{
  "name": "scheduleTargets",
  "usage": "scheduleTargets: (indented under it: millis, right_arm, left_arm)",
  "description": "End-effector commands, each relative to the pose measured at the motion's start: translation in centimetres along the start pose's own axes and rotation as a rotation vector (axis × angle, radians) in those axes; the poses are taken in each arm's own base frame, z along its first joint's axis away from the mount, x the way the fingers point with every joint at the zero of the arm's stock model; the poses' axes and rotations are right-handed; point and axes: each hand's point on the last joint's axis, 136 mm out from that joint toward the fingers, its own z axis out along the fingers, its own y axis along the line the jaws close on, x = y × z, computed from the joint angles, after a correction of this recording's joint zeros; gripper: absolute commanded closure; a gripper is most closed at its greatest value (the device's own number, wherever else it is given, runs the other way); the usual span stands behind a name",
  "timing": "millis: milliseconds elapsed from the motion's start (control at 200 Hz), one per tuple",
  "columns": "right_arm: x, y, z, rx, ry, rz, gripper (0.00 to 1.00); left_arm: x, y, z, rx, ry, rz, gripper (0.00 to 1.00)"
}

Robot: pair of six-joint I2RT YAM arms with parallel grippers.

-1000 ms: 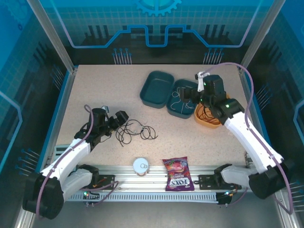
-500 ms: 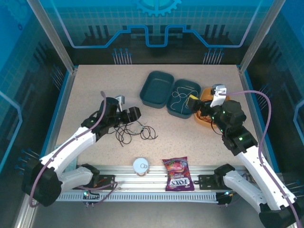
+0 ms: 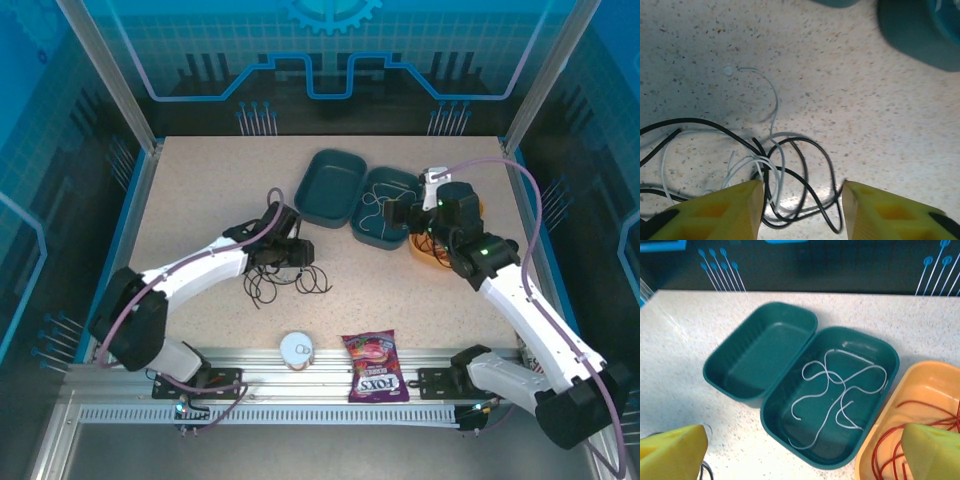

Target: Untangle the cables

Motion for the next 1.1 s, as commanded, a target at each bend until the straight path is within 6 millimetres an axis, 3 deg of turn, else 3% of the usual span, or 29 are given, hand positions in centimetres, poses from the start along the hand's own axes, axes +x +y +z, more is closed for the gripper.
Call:
scheduleTargets:
  millis: [0, 290, 550, 670, 760, 846, 1096]
  right_arm:
    - [1.6, -0.3, 0.8, 0.094, 0.064, -0.044, 0.0]
    - [5.6, 2.0, 3.4, 0.16, 0.198, -0.117, 0.0]
    - [7.3, 3.2, 4.3, 0.221, 0.231, -0.097, 0.0]
    - [8.1, 4.1, 4.7, 0.222, 0.279, -0.088, 0.0]
    - [7.9, 5.1, 5.0, 0.198, 0.322, -0.081, 0.0]
    - [7.4, 4.9, 5.0, 0.266, 0.349, -0.083, 0.0]
    - [8.3, 10.0, 6.6, -0.01, 0.393, -0.101, 0.0]
  left_arm:
    - [-0.1, 0.9, 0.8, -0.083, 0.033, 0.046, 0.57]
    - [0.5, 0.8, 3.3, -0.075, 0.079, 0.034, 0.7]
    - [1.0, 1.1, 3.2, -0.073, 0.079, 0.026, 0.97]
    - [-0.1, 0.3, 1.5, -0.045, 0.027, 0.035, 1.0]
    - [-1.4, -0.8, -0.8, -0.01, -0.029, 0.051, 1.0]
    - [-2.8, -1.8, -3.2, 0.021, -0.088, 0.074, 1.0]
    - [-5.2, -4.0, -9.0, 0.087, -0.201, 0.133, 1.0]
